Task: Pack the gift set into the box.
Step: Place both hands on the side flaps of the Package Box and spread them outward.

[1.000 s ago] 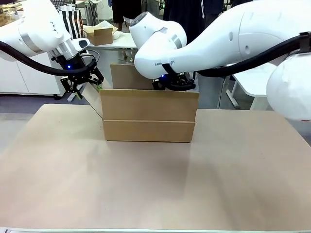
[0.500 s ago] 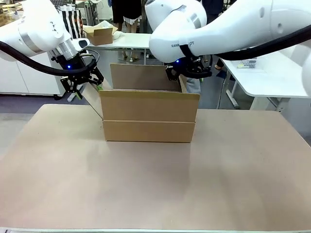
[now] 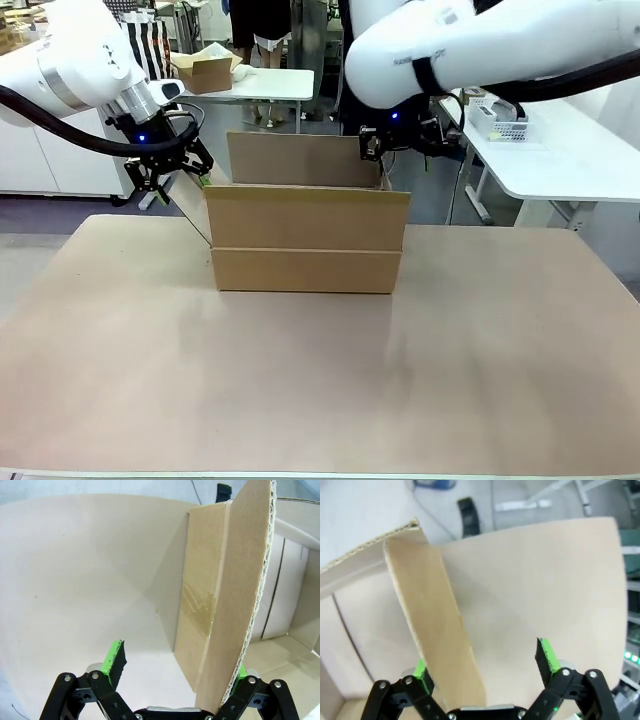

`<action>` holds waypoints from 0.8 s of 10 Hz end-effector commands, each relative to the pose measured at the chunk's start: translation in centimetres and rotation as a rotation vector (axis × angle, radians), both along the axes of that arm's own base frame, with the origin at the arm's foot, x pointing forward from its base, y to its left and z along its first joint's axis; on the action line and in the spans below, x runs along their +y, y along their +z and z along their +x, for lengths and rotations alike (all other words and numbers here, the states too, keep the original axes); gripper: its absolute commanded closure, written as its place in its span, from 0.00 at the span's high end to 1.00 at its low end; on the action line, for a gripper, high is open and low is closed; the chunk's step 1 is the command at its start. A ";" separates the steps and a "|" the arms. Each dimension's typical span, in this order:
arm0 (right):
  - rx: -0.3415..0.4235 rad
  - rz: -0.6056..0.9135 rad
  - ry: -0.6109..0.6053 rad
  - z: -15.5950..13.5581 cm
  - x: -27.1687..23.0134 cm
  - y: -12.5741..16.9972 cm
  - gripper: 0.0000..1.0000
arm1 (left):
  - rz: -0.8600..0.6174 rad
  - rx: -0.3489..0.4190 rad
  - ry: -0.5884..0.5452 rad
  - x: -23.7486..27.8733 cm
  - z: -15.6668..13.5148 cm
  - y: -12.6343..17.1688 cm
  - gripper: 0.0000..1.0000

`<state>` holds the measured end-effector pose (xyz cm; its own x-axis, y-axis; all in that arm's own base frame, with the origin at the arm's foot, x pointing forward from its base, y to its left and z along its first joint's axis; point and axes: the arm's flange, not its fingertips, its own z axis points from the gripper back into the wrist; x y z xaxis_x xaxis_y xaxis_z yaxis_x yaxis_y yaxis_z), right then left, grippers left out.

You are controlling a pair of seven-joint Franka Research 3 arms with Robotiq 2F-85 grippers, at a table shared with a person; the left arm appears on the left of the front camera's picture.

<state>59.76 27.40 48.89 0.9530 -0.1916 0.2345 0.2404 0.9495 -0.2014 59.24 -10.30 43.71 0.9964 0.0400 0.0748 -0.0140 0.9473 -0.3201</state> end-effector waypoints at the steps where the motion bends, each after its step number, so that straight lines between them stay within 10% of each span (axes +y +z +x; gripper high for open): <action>1: 0.111 0.116 0.110 -2.1 -4.0 0.1 1.00 | 0.013 0.004 0.012 0.0 -0.2 0.0 1.00; 8: 0.179 0.452 0.287 -2.3 -11.6 -2.5 1.00 | 0.013 0.004 0.012 0.0 -0.2 0.0 1.00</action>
<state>58.53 17.84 47.43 0.9983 -0.0457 0.0374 0.0414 0.9933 0.1079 59.24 -10.30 43.72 0.9964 0.0400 0.0750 -0.0139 0.9473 -0.3201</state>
